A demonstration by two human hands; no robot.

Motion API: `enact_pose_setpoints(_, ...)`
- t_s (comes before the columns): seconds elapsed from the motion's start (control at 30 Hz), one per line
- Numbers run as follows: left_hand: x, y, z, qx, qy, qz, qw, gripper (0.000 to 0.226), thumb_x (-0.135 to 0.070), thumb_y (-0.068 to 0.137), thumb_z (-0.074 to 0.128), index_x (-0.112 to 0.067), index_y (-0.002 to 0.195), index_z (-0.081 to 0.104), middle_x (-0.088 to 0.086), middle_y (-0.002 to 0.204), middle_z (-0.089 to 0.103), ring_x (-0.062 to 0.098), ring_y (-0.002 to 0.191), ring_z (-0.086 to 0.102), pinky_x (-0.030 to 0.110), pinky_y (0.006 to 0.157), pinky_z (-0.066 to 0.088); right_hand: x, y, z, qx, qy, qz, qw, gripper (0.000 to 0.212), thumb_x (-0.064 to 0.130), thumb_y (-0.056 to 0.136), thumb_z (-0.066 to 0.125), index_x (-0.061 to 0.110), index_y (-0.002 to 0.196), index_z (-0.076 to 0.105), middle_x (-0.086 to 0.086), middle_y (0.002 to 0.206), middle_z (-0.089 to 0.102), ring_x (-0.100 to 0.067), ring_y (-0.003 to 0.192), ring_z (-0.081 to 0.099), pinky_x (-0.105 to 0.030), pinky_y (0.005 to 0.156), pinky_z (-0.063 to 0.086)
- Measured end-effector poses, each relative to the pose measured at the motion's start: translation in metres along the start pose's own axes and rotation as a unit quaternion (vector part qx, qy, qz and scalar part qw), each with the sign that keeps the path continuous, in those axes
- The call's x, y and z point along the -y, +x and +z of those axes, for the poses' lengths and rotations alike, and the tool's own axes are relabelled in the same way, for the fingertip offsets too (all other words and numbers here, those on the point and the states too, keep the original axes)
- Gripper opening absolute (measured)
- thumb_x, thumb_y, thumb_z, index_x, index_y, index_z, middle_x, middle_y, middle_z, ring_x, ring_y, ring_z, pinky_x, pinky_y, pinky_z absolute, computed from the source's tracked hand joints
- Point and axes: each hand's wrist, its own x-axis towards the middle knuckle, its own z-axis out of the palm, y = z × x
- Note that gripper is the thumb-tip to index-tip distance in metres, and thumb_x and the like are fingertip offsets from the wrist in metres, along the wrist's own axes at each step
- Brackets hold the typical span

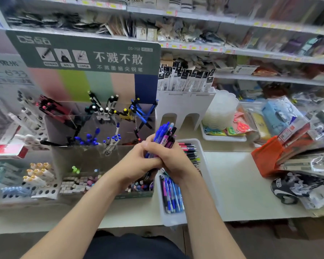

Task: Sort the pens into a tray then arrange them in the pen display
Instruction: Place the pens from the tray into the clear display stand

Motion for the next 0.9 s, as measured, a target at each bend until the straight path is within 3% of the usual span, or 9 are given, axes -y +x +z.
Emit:
enact_pose_setpoints(0.1,-0.007,-0.005,-0.011,-0.030,0.025,-0.012,0.999,0.026,-0.007,0.089,0.058,-0.018,0.112,0.065,0.018,0.074,0.047,0.024,0.062,0.043,0.033,0.053,0.040,0.004,0.007,0.015,-0.017,0.063,-0.010,0.998,0.016,0.023,0.086,0.081,0.016,0.097,0.072,-0.009,0.087,0.067,-0.024,0.083,0.066,-0.039,0.074,0.055)
enact_pose_setpoints(0.17,-0.013,-0.009,-0.019,-0.045,0.038,-0.029,0.998,0.010,-0.013,0.081,0.058,-0.009,0.091,0.055,0.012,0.067,0.041,0.021,0.054,0.037,0.033,0.050,0.030,0.008,0.011,0.024,-0.074,0.108,-0.037,0.991,0.040,0.026,0.080,0.086,0.015,0.115,0.070,-0.008,0.098,0.070,-0.024,0.093,0.068,-0.043,0.085,0.056)
enact_pose_setpoints(0.23,-0.016,-0.014,-0.027,-0.048,0.055,-0.032,0.997,0.009,-0.011,0.081,0.059,-0.013,0.083,0.051,0.011,0.063,0.041,0.021,0.050,0.037,0.032,0.048,0.030,0.015,0.014,0.034,-0.131,0.123,-0.086,0.980,0.041,0.022,0.085,0.084,0.018,0.123,0.068,-0.012,0.105,0.071,-0.024,0.095,0.067,-0.044,0.090,0.057)
enact_pose_setpoints(0.33,-0.023,-0.020,-0.039,-0.041,0.065,-0.041,0.996,0.013,0.000,0.092,0.062,-0.009,0.087,0.053,0.011,0.063,0.049,0.021,0.047,0.043,0.029,0.044,0.036,0.027,0.014,0.048,-0.177,0.054,-0.114,0.976,0.020,0.013,0.099,0.072,0.017,0.119,0.068,-0.022,0.109,0.073,-0.023,0.091,0.072,-0.044,0.086,0.064)
enact_pose_setpoints(0.43,-0.030,-0.026,-0.051,-0.019,0.070,-0.035,0.997,0.011,-0.001,0.095,0.066,-0.004,0.090,0.057,0.011,0.062,0.056,0.023,0.048,0.047,0.029,0.046,0.041,0.029,0.014,0.060,-0.175,0.029,-0.112,0.978,0.008,0.008,0.103,0.064,0.011,0.110,0.063,-0.017,0.095,0.073,-0.024,0.084,0.071,-0.043,0.078,0.063)
enact_pose_setpoints(0.57,-0.034,-0.037,-0.065,0.024,0.048,-0.028,0.998,0.013,-0.005,0.098,0.069,-0.006,0.094,0.057,0.007,0.063,0.055,0.022,0.050,0.047,0.030,0.046,0.038,0.027,0.011,0.076,-0.191,0.049,-0.098,0.976,0.007,0.003,0.099,0.065,0.010,0.101,0.064,-0.012,0.088,0.070,-0.020,0.072,0.069,-0.034,0.066,0.059)
enact_pose_setpoints(0.67,-0.031,-0.042,-0.077,0.034,0.078,-0.037,0.996,0.016,-0.010,0.100,0.070,-0.001,0.103,0.057,0.006,0.064,0.054,0.022,0.048,0.045,0.029,0.043,0.038,0.020,0.012,0.083,-0.225,0.046,-0.110,0.967,0.006,0.009,0.097,0.069,0.012,0.096,0.074,-0.008,0.087,0.071,-0.022,0.078,0.067,-0.036,0.071,0.058)
enact_pose_setpoints(0.8,-0.026,-0.049,-0.096,0.024,0.103,-0.023,0.994,0.024,-0.015,0.096,0.075,-0.017,0.114,0.060,0.007,0.072,0.058,0.022,0.054,0.048,0.029,0.046,0.041,0.010,0.014,0.091,-0.246,-0.008,-0.132,0.960,0.015,0.010,0.102,0.066,0.013,0.101,0.081,-0.004,0.096,0.080,-0.018,0.086,0.072,-0.032,0.077,0.059)
enact_pose_setpoints(0.9,-0.023,-0.058,-0.112,0.022,0.133,-0.018,0.991,0.032,-0.016,0.093,0.078,-0.029,0.118,0.062,0.006,0.076,0.061,0.022,0.055,0.052,0.034,0.049,0.045,0.005,0.020,0.103,-0.319,-0.036,-0.158,0.934,0.016,0.010,0.103,0.065,0.016,0.100,0.080,0.002,0.093,0.079,-0.011,0.085,0.072,-0.027,0.076,0.057)
